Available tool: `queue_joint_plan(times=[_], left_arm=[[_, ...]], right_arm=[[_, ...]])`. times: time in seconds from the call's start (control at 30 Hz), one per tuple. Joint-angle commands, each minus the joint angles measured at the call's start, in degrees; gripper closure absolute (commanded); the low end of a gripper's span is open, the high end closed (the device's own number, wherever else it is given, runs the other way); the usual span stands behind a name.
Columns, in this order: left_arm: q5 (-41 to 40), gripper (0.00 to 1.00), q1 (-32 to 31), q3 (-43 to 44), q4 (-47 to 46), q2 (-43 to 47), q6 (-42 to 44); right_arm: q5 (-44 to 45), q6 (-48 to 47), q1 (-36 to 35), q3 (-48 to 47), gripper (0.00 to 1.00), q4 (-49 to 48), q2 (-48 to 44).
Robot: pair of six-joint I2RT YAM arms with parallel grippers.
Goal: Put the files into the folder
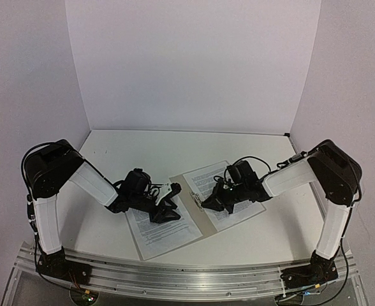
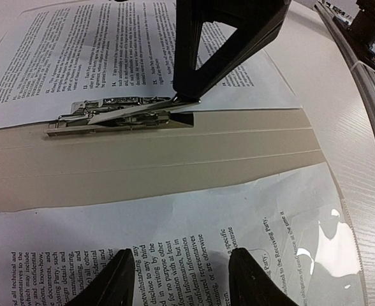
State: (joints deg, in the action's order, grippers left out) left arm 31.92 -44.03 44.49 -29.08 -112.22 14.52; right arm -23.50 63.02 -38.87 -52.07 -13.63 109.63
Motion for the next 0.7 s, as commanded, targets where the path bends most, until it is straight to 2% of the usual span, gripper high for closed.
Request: queue_joint_plan(times=[0.0,0.3,0.67], left_arm=[[-2.1,0.49,0.9,-2.8,9.0,-1.1,-1.5],[-1.7,0.49,0.9,-3.0,8.9,-1.1,-1.4],[-1.4,0.49,1.0,-2.8,9.2,-1.2,-1.3]], right_arm=[[12.1,-0.6,1.0,2.9,1.0,13.6,5.3],[16.0,1.7,1.3,5.9,1.0,16.1,4.6],[16.7,0.9,1.4,7.3,1.0,16.4,7.6]])
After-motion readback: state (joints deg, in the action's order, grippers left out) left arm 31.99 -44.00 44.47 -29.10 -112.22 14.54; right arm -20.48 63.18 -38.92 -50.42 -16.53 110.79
